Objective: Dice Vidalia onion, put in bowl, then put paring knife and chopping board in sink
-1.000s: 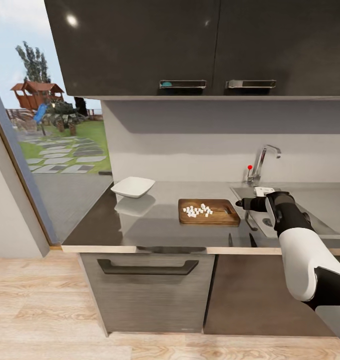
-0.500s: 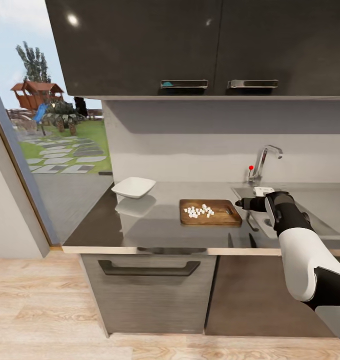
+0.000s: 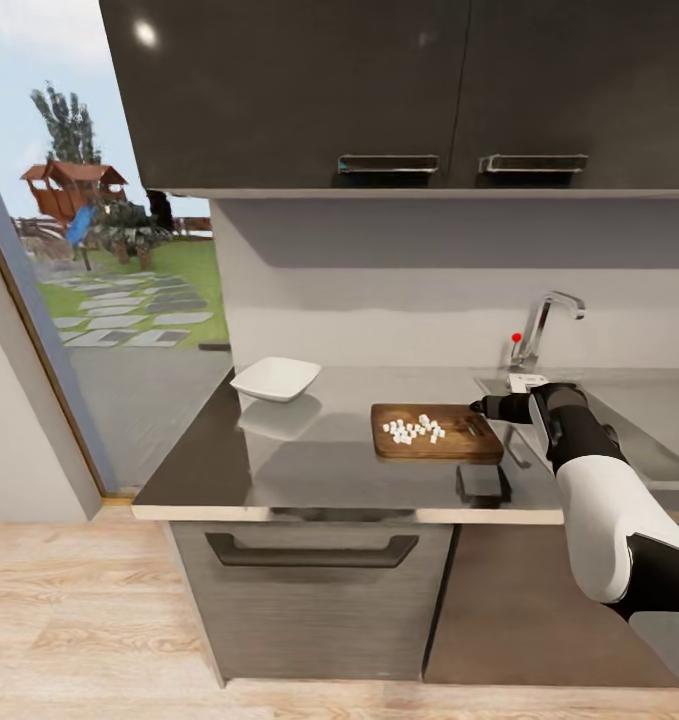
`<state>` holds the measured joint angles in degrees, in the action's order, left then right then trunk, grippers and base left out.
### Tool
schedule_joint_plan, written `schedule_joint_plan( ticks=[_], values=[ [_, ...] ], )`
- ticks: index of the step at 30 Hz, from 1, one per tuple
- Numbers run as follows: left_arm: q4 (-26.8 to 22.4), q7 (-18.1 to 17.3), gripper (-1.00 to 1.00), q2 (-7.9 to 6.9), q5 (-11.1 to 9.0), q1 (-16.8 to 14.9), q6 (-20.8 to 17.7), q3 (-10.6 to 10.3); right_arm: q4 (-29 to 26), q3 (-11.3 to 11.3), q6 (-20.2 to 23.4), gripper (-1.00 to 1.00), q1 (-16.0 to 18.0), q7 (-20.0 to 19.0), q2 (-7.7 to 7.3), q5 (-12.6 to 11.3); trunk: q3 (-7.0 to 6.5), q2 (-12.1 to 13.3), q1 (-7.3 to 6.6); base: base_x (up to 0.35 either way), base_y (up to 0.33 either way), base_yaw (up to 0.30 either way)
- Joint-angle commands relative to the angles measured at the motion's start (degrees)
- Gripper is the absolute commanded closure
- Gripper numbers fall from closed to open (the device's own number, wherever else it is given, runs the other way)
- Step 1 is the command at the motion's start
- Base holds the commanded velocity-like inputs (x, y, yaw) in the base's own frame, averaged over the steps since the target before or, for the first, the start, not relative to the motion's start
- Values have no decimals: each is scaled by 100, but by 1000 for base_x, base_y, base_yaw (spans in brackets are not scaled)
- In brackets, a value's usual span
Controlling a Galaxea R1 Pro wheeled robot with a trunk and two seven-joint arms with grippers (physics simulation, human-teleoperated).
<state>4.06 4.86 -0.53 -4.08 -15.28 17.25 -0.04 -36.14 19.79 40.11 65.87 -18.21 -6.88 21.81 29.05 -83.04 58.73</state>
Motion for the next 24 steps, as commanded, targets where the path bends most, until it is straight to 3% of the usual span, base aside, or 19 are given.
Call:
schedule_joint_plan(
  ticks=[1,11,24],
  values=[
    [25,-7,-100,1,-41,-11,42,-5,-7,23,15,-100,5,-51,3,60,8,-4,0,47,-50,0],
    [30,-11,-100,9,-38,-11,42,-5,-7,24,16,-100,5,-51,3,60,11,-4,0,105,-138,0],
    [32,-11,-100,1,-40,-11,42,-5,-7,21,23,-100,5,-51,3,60,16,-4,0,-14,-120,0]
  ],
)
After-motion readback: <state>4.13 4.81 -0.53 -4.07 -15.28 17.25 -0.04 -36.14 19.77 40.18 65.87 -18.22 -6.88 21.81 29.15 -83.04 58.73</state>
